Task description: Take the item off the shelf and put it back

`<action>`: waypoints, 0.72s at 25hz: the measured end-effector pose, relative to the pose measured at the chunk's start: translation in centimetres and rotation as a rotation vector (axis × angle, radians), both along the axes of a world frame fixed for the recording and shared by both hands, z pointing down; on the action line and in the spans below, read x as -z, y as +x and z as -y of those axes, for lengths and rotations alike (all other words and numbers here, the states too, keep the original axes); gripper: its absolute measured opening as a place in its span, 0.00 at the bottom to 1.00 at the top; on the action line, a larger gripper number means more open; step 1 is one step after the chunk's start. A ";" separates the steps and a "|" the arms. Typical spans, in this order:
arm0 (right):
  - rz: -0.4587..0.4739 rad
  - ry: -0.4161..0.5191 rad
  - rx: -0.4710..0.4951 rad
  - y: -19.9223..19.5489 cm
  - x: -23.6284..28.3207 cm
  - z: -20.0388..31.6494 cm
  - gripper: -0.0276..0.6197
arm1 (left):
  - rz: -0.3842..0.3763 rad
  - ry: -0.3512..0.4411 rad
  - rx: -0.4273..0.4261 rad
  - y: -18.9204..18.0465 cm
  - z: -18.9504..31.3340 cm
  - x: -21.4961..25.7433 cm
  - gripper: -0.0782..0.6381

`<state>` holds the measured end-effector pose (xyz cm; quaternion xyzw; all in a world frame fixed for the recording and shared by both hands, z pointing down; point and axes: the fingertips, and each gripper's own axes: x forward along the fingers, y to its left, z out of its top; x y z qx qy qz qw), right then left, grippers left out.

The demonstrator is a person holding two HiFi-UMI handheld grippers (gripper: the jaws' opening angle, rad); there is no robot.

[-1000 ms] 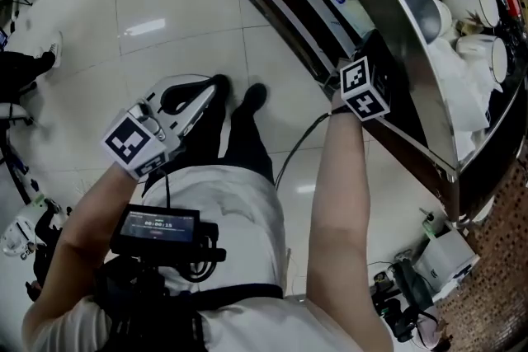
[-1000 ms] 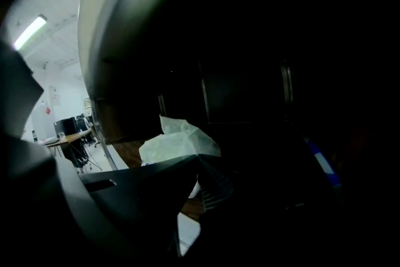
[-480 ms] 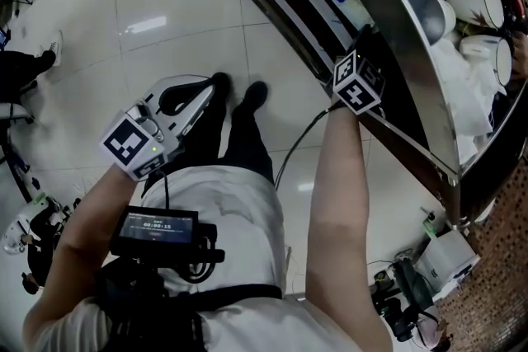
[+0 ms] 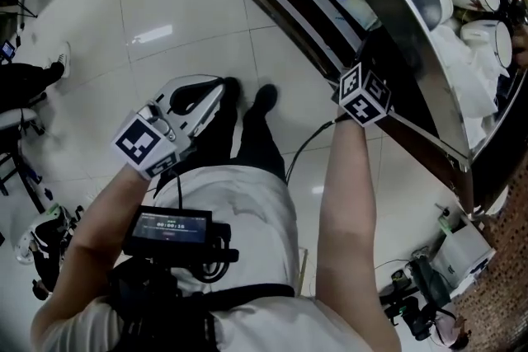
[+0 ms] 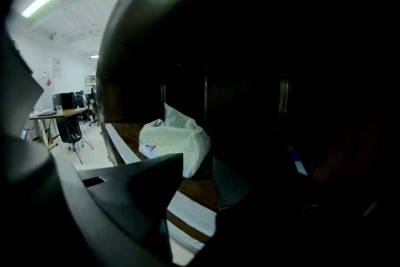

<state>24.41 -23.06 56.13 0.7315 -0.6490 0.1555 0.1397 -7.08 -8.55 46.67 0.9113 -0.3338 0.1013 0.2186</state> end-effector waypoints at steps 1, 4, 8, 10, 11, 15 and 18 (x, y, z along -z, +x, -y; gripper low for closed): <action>-0.001 0.002 0.009 -0.3 0.3 -0.4 0.22 | -0.002 0.003 -0.003 0.1 0.0 0.1 0.12; 0.006 0.007 0.024 -1.3 1.2 -2.0 0.06 | -0.006 0.017 -0.014 0.1 0.1 0.7 0.12; 0.032 0.011 0.103 -4.3 2.7 -3.6 0.05 | -0.013 0.064 -0.035 -0.1 1.0 2.0 0.12; 0.040 0.006 0.173 -6.5 3.9 -4.8 0.05 | -0.015 0.064 -0.045 -0.2 1.1 2.9 0.12; 0.052 0.004 0.208 -7.8 4.7 -5.4 0.05 | -0.014 0.063 -0.048 -0.4 1.1 3.4 0.12; 0.112 0.026 0.338 -12.7 8.5 -7.2 0.05 | -0.032 0.106 -0.057 -0.8 2.5 5.3 0.12; 0.151 0.059 0.426 -15.7 11.9 -8.5 0.05 | -0.046 0.128 -0.071 -0.7 3.3 7.1 0.12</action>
